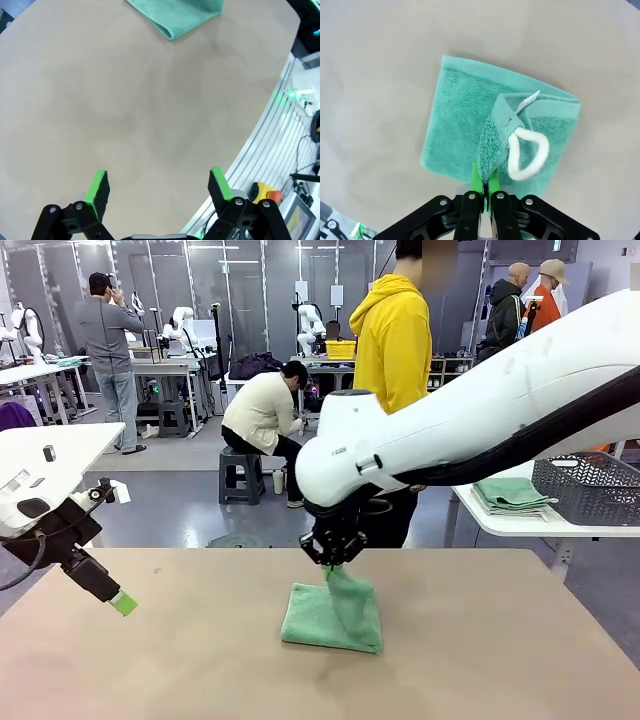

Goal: Fold the towels and place them in the basket.
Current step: When a person lays out a Towel with hook on the table, fold it in half twice.

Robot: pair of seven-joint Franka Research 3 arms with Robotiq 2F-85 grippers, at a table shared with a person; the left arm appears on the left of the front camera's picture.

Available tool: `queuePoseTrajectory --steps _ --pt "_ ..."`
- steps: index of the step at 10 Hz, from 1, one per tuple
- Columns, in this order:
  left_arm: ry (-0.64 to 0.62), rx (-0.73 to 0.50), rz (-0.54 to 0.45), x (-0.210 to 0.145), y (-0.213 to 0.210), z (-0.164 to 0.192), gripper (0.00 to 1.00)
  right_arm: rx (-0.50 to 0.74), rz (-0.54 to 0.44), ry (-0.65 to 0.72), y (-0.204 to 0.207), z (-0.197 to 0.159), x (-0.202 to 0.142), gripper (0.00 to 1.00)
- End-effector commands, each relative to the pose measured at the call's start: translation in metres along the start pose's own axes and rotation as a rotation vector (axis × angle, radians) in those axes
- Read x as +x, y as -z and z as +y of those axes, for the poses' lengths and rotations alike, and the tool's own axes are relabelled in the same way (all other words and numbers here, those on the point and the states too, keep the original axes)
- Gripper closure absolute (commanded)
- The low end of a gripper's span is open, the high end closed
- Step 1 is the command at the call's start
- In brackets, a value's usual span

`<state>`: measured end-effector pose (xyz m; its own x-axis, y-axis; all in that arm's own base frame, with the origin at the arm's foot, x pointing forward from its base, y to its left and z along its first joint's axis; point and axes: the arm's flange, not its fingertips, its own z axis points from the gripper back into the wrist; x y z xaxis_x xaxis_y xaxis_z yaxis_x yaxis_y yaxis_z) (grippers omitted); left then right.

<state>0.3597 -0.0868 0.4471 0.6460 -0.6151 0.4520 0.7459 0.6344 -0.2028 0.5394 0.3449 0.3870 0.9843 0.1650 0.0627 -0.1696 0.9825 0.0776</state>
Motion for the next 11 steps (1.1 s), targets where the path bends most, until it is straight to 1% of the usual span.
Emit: queuePoseTrajectory --steps 1,2,4,6,11 --pt "0.004 0.016 0.001 0.0 0.002 0.001 0.0 -0.027 -0.01 0.045 0.008 0.019 0.015 1.0" --pt "0.004 0.016 0.001 0.0 0.002 0.001 0.0 -0.025 -0.005 0.055 0.014 0.026 0.017 1.0" --pt "0.004 0.016 0.001 0.0 0.002 0.001 0.0 -0.062 0.002 0.088 0.029 0.037 0.026 1.0" --pt "0.004 0.016 0.001 0.0 0.002 0.001 0.0 -0.071 0.014 0.099 0.036 0.046 0.03 0.72" --pt "0.004 0.016 0.001 0.0 0.002 0.001 0.0 -0.042 0.001 0.116 0.039 0.054 0.029 0.08"
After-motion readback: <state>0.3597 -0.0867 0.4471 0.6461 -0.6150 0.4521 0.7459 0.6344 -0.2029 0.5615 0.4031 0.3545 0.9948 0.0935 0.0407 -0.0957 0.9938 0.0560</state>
